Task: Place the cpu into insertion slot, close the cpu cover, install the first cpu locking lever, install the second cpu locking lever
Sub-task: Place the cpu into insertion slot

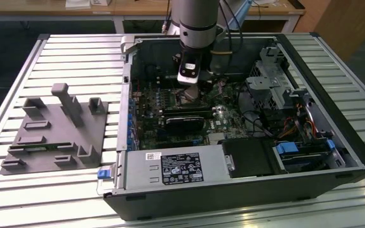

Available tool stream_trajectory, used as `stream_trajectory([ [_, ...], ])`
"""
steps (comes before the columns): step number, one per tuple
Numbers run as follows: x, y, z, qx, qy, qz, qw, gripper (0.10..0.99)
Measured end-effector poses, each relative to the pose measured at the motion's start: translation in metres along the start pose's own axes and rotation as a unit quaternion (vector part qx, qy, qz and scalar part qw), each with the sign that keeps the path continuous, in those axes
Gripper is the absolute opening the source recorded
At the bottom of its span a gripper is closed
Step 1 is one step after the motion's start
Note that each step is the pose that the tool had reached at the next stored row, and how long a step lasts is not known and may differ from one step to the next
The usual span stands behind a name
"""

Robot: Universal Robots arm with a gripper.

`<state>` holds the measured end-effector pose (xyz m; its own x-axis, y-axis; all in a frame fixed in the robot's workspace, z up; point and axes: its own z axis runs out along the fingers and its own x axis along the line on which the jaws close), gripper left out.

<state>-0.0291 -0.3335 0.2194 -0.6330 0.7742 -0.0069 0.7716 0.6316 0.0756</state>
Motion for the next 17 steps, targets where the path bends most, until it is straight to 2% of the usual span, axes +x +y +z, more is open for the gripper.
stream_trajectory([
  [3,0.0,-0.0001,0.0006,0.0002,-0.002,0.027,0.9996,0.541],
  [6,0.0002,-0.0002,0.001,0.0004,-0.004,0.052,0.9986,0.541],
  [12,0.0028,0.0014,0.0015,0.0004,-0.0055,0.072,0.9974,0.541],
  [14,0.0029,0.0014,0.0018,0.0005,-0.0064,0.085,0.9964,0.541],
  [17,0.0029,0.0014,0.0023,0.0007,-0.0086,0.112,0.9936,0.541],
])
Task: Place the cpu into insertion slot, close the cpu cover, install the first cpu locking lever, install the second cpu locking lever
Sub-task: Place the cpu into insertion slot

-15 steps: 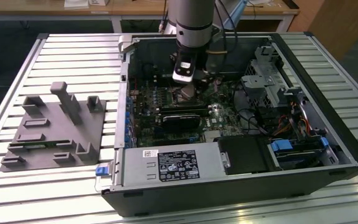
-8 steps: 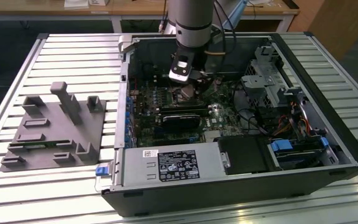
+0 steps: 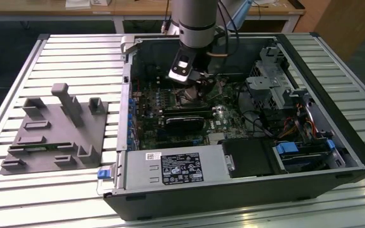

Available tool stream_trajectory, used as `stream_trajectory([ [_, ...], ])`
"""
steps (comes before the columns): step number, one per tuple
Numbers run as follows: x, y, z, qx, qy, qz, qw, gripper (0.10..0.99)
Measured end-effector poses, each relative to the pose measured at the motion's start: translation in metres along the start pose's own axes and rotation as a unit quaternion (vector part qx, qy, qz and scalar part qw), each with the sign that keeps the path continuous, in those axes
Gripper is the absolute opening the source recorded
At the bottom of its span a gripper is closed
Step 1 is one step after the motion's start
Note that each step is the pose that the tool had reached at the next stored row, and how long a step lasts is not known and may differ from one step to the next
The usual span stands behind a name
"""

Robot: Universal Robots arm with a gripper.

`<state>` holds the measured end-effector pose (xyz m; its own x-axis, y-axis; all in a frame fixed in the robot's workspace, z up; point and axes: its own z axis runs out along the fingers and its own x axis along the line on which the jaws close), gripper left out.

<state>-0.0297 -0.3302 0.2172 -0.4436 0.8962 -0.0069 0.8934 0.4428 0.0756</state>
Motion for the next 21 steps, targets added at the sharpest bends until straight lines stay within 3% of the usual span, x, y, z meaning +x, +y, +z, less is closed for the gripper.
stream_trajectory([
  [6,0.0002,0.0,0.001,0.0004,-0.0037,0.05,0.9988,0.541],
  [14,0.0038,0.0008,0.0022,0.0004,-0.0058,0.077,0.997,0.541],
  [21,0.0041,0.0004,0.0039,0.001,-0.0105,0.139,0.9903,0.541],
])
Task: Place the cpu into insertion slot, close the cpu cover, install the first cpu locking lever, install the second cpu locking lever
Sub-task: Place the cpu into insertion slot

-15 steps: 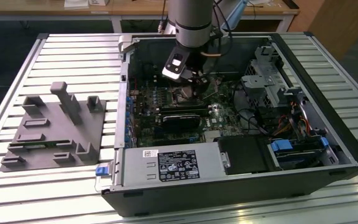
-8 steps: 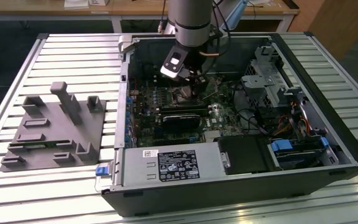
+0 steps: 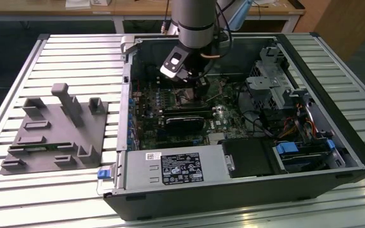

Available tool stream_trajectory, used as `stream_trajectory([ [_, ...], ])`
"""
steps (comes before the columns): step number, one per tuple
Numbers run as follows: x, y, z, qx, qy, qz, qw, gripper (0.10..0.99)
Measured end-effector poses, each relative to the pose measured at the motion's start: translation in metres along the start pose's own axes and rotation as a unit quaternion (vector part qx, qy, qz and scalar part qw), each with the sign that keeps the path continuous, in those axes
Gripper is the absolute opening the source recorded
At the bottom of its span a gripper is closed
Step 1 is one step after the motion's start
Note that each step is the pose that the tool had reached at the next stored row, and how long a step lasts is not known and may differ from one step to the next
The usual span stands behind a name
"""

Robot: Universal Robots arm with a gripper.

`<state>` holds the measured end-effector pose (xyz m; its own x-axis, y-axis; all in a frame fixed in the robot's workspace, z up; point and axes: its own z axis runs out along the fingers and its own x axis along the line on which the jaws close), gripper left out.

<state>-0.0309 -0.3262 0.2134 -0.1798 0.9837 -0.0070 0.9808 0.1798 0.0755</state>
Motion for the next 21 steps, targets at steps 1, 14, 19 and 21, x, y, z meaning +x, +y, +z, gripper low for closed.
stream_trajectory([
  [1,0.0001,-0.0002,0.0002,0.0,-0.0004,0.006,1.0,0.541],
  [14,0.0026,-0.0023,0.0035,0.0005,-0.0062,0.082,0.9966,0.541],
  [19,0.0069,-0.0036,0.0047,0.0005,-0.0069,0.093,0.9956,0.541],
  [21,0.0069,-0.0036,0.0053,0.0007,-0.0083,0.11,0.9939,0.541],
])
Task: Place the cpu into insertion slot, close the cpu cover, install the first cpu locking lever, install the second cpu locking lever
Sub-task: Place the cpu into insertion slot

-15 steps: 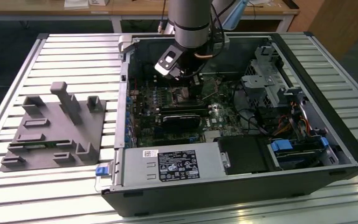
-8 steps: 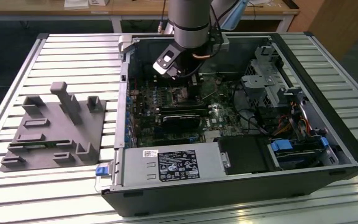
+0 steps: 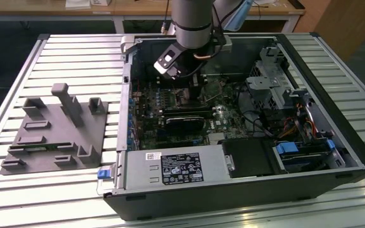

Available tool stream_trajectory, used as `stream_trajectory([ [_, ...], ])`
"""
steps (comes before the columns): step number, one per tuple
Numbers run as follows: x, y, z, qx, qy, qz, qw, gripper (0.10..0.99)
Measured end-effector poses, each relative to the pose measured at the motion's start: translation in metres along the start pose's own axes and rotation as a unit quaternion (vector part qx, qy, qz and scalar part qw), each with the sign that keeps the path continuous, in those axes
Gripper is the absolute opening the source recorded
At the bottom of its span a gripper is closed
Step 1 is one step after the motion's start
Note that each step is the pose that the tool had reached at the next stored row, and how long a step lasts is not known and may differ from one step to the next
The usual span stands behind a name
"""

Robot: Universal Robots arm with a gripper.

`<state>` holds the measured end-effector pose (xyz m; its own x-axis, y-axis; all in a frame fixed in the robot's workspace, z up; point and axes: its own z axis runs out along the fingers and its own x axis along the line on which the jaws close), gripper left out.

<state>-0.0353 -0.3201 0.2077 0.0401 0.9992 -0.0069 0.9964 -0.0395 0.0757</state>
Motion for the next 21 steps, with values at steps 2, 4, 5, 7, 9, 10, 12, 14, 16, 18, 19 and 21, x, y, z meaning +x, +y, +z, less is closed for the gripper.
stream_trajectory([
  [2,0.0,-0.0001,0.0008,0.0001,-0.0013,0.018,0.9998,0.541],
  [4,0.0005,-0.0004,0.0014,0.0002,-0.0021,0.026,0.9997,0.541],
  [5,0.0009,-0.0007,0.0017,0.0002,-0.0021,0.027,0.9996,0.541],
  [7,0.0017,-0.0015,0.0025,0.0001,-0.0021,0.028,0.9996,0.541],
  [9,0.0024,-0.0025,0.0036,0.0002,-0.0021,0.028,0.9996,0.541],
  [10,0.0025,-0.0028,0.0042,0.0002,-0.0021,0.027,0.9996,0.541],
  [12,0.0027,-0.0034,0.0057,-0.0001,-0.0019,0.026,0.9997,0.541],
  [14,0.0029,-0.0038,0.0071,-0.0005,-0.0017,0.023,0.9997,0.541],
  [16,0.0029,-0.0043,0.008,-0.0007,-0.0015,0.02,0.9998,0.541],
  [18,0.0029,-0.0047,0.0086,-0.0008,-0.0014,0.02,0.9998,0.541],
  [19,0.0029,-0.005,0.0089,-0.0008,-0.0015,0.02,0.9998,0.541],
  [21,0.0029,-0.0057,0.0101,-0.0008,-0.0014,0.02,0.9998,0.541],
])
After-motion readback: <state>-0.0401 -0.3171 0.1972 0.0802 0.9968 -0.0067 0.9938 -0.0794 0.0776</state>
